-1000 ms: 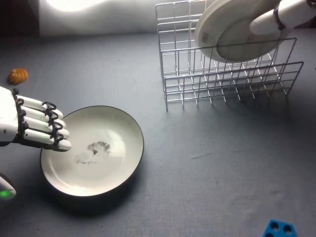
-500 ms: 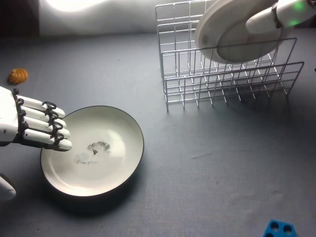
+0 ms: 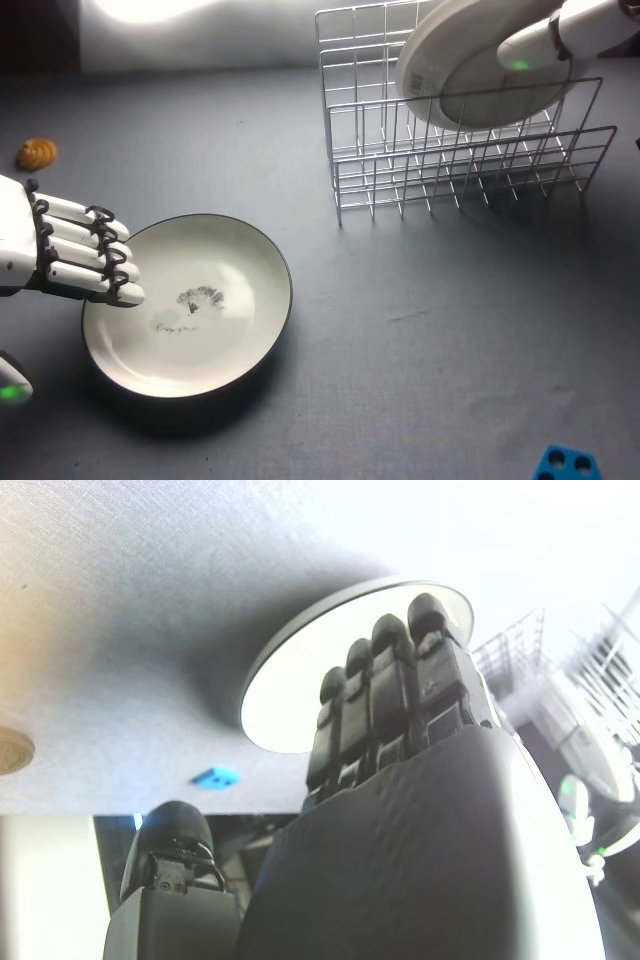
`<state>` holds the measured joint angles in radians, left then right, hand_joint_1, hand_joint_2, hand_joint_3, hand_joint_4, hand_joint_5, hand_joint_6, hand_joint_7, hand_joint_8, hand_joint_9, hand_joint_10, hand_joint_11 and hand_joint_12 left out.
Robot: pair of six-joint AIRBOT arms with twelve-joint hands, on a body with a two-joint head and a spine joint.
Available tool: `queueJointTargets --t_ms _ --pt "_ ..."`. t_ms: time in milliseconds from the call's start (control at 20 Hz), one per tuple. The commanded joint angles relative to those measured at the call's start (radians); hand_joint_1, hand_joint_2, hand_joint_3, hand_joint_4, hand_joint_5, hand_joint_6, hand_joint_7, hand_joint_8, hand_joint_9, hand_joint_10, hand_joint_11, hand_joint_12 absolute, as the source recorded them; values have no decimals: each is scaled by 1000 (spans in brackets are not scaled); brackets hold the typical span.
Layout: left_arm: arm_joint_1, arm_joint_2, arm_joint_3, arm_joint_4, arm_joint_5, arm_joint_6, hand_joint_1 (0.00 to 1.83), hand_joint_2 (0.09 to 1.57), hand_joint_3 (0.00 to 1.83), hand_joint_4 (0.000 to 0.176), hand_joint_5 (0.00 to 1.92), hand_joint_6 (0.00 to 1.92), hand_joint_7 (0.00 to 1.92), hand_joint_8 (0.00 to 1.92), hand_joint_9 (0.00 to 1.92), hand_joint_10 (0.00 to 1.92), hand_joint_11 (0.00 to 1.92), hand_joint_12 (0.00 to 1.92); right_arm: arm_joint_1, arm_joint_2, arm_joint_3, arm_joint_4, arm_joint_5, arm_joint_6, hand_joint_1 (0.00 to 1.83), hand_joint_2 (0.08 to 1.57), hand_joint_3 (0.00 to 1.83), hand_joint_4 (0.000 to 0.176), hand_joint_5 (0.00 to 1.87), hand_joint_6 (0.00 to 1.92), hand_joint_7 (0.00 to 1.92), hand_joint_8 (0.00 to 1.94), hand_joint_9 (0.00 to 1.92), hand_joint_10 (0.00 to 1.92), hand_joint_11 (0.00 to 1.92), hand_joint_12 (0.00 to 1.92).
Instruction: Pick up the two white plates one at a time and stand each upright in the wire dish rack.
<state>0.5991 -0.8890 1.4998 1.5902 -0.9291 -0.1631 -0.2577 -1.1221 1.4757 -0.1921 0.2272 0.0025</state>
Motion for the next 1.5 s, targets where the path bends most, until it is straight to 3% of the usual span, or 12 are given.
queueJointTargets --t_ms 0,50,400,500,550,600,700,750,850,1350,1400,1450 --pt "-10 0 1 -52 -25 -5 0 1124 1 0 79 8 84 10 79 10 14 37 13 8 4 13 64 3 1138 1088 0 0 1050 830 1160 25 1134 7 731 864" --pt "-10 0 1 -52 -25 -5 0 1131 4 0 79 6 82 8 74 7 14 40 18 11 4 13 64 3 1240 1065 3 0 1117 855 1102 654 1190 7 764 921" --pt "-10 0 1 -50 -25 -5 0 1135 4 0 79 9 78 11 62 8 20 10 26 15 3 13 64 4 1241 1072 1 0 1103 886 1074 733 1194 1 723 1001" --pt "-10 0 1 -50 -25 -5 0 1125 0 0 75 3 67 2 50 2 6 2 14 13 3 13 64 3 1240 1075 2 0 1089 912 1074 730 1187 1 708 1023" --pt "-10 0 1 -50 -25 -5 0 1118 0 0 61 0 54 0 40 0 0 0 10 13 3 13 64 2 1149 1087 0 0 1044 893 1086 326 1176 7 723 985" --pt "-10 0 0 -50 -25 -5 0 1121 0 0 62 1 53 1 41 1 0 0 10 13 3 13 64 0 1009 1028 0 0 974 385 1098 125 1154 9 720 943" --pt "-10 0 -1 -50 -25 -5 0 1119 0 0 82 9 78 10 69 11 28 13 10 13 3 13 69 -7 927 991 0 0 1002 50 1085 10 1100 2 688 883" --pt "-10 0 -1 -49 -25 -6 0 1120 0 0 89 10 86 12 73 12 31 15 10 13 3 13 70 -12 1099 1051 11 0 1070 639 1143 5 1116 4 689 905" --pt "-10 0 -1 -48 -25 -6 0 1125 0 0 97 11 84 9 67 7 28 16 10 13 4 13 72 -13 1239 1067 0 0 1105 878 1103 647 1187 7 723 962" --pt "-10 0 1 -48 -25 -6 0 1121 0 0 71 0 75 0 69 3 22 22 16 16 3 13 76 -19 1246 1056 2 0 1100 884 1155 598 1241 8 766 1004" --pt "-10 0 1 -48 -25 -6 0 1123 0 0 83 6 87 5 77 6 29 27 13 15 3 13 76 -19 1179 1081 0 0 1059 863 1127 265 1219 6 752 995" --pt "-10 0 1 -48 -25 -6 0 1125 0 0 84 6 93 7 80 7 27 27 11 15 3 13 76 -19 1014 1027 0 0 997 383 1124 101 1162 7 731 946"
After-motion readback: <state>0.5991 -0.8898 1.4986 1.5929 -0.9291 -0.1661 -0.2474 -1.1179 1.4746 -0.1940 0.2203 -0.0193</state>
